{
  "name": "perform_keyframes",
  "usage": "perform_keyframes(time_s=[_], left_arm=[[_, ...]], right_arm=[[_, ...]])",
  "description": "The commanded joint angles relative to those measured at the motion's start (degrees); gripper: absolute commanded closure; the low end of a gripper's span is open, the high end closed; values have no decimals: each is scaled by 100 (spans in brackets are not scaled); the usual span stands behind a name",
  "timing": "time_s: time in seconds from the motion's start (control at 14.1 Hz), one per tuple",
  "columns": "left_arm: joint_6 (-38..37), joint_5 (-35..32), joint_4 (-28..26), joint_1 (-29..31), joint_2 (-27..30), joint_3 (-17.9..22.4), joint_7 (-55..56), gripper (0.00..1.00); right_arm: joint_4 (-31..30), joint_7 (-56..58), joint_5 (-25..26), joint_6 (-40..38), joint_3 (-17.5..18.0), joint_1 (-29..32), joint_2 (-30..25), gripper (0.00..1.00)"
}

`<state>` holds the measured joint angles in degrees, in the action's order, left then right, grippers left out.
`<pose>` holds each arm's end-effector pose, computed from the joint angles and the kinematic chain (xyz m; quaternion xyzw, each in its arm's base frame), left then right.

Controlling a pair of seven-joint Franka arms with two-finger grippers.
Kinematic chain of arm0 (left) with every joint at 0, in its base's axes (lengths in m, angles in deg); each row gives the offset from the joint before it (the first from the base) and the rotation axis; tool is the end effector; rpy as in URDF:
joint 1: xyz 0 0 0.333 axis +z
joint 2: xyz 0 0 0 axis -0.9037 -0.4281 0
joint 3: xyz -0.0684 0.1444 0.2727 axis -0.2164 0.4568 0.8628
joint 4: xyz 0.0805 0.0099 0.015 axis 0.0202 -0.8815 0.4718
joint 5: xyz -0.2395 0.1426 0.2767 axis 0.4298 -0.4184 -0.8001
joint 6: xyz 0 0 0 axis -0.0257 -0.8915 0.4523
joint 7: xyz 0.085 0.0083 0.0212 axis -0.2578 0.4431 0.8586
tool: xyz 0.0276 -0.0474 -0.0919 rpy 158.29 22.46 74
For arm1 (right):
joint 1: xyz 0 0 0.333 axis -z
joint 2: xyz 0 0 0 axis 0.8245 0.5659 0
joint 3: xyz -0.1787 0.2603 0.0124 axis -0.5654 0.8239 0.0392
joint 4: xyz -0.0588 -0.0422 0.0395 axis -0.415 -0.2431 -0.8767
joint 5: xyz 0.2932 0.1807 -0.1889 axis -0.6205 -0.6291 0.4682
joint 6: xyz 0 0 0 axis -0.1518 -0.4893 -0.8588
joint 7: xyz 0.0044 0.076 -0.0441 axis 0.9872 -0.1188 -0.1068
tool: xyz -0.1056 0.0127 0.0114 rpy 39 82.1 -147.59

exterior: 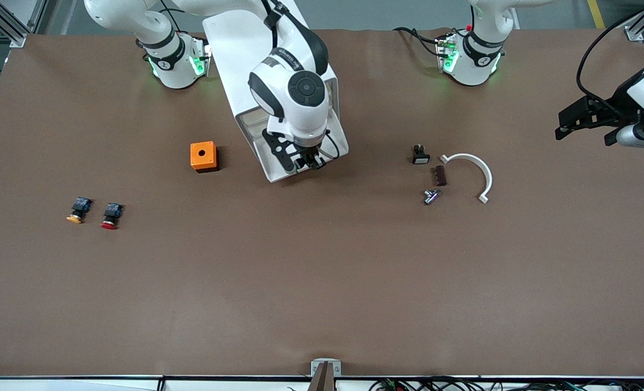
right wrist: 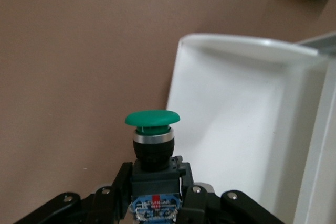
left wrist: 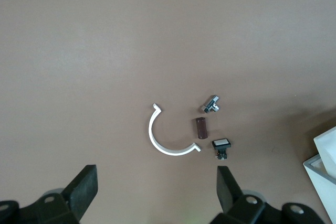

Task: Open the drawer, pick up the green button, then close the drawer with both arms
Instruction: 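Grasp the green button in the drawer with the right gripper and lift, then carry the green button beside the red button while the left gripper returns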

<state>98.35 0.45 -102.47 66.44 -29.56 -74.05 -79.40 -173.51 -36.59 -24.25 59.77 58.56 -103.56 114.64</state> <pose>0.5451 -0.0384 0.6331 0.9979 -0.0573 -0.0077 0.0287 0.4666 0.4814 0.3495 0.8763 -0.4794 -0.0283 0.0386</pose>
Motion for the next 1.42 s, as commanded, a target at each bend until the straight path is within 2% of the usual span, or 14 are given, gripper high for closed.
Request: perform_keyframes(time_s=[0.0,0.35,0.64,0.85,1.21,1.35], left_arm=[[-12,-125,-41,24,69,-61,52,0],[-12,-125,135,-11,-2,-70,52,0],[-12,-116,152,-11,-37,-132,210,0],[14,-90,126,-29,-299,-201,289,0],[365,-81,109,-20,-1002,-1027,1396,0],[550,-81,109,-38,-1292,-1343,1869,0]], right_arm=[[357,882,-295,-372,32,537,-7,100],[287,3298,-296,-593,23,1934,-174,100],[-195,5241,-261,-496,22,2884,-385,100],[-661,6533,-261,-374,14,3315,-569,100],[-2136,8196,-191,908,5,3887,-1070,100],[-2533,8505,80,1383,-4,4106,-1106,100]])
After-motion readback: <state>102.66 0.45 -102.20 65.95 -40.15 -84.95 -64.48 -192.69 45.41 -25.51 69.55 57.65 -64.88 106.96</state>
